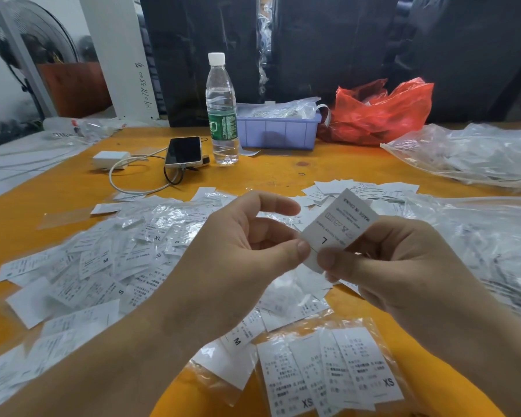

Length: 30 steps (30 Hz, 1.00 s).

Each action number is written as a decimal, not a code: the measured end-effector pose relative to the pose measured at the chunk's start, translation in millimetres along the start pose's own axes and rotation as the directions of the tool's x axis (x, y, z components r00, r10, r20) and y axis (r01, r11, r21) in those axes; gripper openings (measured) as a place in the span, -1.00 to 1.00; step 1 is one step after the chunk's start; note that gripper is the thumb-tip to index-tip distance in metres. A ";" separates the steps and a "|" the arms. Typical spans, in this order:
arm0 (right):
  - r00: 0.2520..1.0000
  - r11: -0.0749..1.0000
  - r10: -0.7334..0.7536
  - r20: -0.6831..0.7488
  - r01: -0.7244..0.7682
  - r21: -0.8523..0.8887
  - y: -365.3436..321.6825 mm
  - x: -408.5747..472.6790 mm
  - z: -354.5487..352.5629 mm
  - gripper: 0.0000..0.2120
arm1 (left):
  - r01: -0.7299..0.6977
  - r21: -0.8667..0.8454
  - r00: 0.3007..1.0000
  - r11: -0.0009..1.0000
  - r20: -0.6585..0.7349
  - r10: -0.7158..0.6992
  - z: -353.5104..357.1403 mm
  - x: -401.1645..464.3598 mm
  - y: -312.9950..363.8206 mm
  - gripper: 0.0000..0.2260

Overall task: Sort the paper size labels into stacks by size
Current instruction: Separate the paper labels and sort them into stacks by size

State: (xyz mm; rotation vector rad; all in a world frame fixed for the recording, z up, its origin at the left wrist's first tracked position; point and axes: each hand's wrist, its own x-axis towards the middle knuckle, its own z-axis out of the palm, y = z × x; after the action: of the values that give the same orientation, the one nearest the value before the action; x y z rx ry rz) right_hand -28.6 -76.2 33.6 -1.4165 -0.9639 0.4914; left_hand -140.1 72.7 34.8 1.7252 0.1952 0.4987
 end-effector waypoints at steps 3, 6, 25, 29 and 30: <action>0.997 0.995 0.068 0.024 -0.070 0.068 0.3 0.5 -1.6 -0.81 | 0.002 -0.028 1.000 1.000 -0.004 -0.002 1.5 0.5 -1.0 -0.72; 0.973 0.974 0.194 0.124 -0.206 0.094 2.0 2.1 -2.6 -0.93 | 0.005 -0.041 1.000 0.999 0.006 -0.004 2.4 0.2 -1.3 -0.73; 0.977 0.976 0.183 0.112 -0.195 0.101 1.2 3.0 -2.9 -0.84 | 0.128 0.021 0.980 0.992 0.150 -0.130 -1.8 2.3 -1.6 -0.92; 0.988 0.974 0.155 0.006 -0.154 0.165 0.0 4.0 -8.1 -0.85 | 0.145 0.007 0.979 0.989 0.141 -0.145 -3.1 3.6 -1.9 -0.91; 0.990 0.978 0.141 -0.017 -0.137 0.155 -0.8 3.8 -8.4 -0.87 | 0.152 0.003 0.979 0.988 0.138 -0.150 -3.2 4.3 -2.2 -0.93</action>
State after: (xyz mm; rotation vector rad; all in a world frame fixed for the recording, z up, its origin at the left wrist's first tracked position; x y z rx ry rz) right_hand -20.0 -78.3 36.3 -1.3532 -0.7903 0.6350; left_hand -137.3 77.8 34.1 1.7151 0.2226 0.2668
